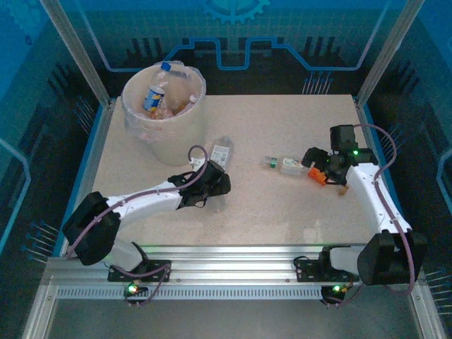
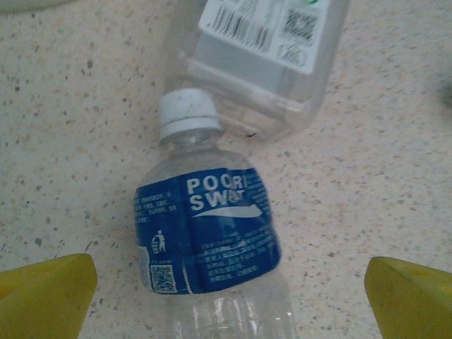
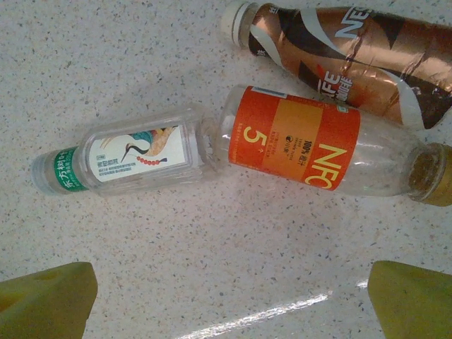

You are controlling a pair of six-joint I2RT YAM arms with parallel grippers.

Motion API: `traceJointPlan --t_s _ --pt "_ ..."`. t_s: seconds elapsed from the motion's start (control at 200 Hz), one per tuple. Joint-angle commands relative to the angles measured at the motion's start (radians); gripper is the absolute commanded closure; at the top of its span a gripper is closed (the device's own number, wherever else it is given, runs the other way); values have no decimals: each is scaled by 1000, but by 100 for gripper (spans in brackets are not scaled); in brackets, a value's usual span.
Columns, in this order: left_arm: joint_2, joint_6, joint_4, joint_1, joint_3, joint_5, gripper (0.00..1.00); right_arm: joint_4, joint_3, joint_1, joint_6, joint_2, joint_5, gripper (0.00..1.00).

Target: Put the plastic bottles in the bin

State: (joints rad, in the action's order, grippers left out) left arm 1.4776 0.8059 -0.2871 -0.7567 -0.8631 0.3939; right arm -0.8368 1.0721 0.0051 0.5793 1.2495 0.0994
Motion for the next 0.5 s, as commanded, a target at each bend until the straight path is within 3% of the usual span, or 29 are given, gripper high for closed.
traceJointPlan --t_s 0.0,0.495 --pt "27 63 -18 -7 -9 33 2 10 -6 -7 5 11 -13 0" --pt "176 102 -22 -8 -30 12 6 36 -8 3 11 52 -35 0"
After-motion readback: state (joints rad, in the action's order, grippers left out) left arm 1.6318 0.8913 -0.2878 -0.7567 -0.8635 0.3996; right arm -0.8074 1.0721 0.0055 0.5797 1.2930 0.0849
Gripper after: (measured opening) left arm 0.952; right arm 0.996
